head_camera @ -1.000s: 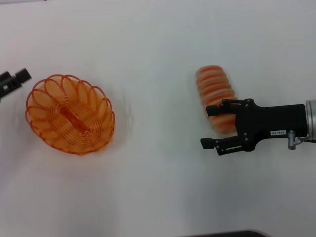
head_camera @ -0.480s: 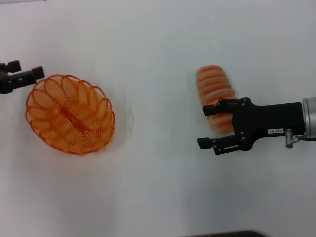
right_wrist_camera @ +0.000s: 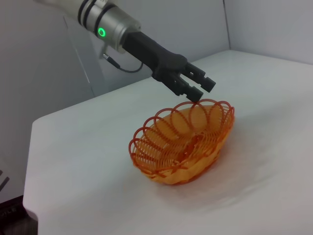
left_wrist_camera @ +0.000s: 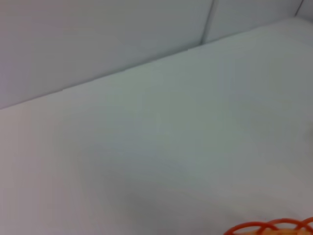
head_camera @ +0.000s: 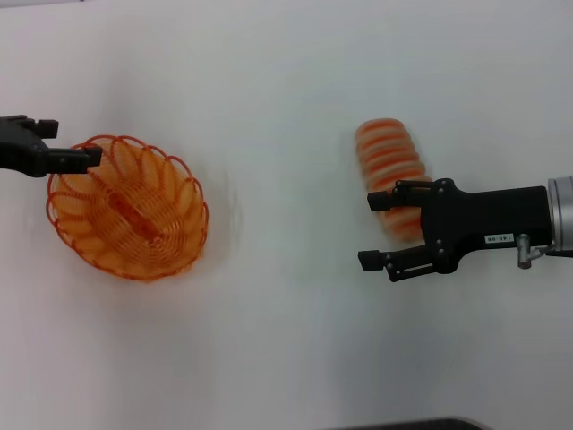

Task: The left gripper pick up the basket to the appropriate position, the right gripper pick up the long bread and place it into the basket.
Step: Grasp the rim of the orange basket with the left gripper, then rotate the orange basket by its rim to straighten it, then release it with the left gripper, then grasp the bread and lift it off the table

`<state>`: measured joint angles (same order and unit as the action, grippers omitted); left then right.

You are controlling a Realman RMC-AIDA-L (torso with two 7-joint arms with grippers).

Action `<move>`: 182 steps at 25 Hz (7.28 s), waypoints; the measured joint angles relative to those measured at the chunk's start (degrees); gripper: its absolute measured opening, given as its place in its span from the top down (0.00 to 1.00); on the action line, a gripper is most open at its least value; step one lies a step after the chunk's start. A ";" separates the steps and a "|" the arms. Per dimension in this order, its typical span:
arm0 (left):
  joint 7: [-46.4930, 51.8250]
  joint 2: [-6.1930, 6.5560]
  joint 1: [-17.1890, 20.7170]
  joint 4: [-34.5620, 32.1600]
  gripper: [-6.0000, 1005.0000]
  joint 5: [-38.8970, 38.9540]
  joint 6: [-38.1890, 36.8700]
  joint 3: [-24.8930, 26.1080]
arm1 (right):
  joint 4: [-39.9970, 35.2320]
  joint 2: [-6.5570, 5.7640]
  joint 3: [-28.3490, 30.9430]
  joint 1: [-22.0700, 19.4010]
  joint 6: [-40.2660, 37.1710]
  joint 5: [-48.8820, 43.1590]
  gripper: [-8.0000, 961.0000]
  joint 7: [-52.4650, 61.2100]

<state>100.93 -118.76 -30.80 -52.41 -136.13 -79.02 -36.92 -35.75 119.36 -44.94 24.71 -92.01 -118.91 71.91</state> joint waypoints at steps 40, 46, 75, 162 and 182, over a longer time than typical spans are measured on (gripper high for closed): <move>8.22 -2.84 -8.81 -2.88 0.31 -23.63 3.35 -11.30 | 0.09 -0.02 0.38 0.95 0.60 0.35 0.03 0.08; 8.89 -3.37 -8.90 -3.63 0.43 -24.07 2.86 -11.74 | 0.07 0.00 0.42 0.95 0.72 0.37 0.03 0.08; 39.74 -2.27 -12.00 -10.35 0.89 -22.93 -11.80 -7.86 | 0.72 0.08 4.54 1.60 2.83 0.62 0.04 -0.45; 53.65 -5.70 8.52 -2.75 0.66 11.22 19.53 -23.85 | 12.80 0.52 8.73 2.99 17.16 16.52 0.05 -9.59; 6.35 -3.97 10.05 0.93 0.13 19.94 -10.37 -0.56 | 9.39 -0.70 7.44 3.04 14.17 15.46 0.05 9.73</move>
<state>107.27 -122.73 -20.76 -51.48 -116.19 -89.39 -37.48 -26.37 118.66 -37.50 27.75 -77.84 -103.46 81.64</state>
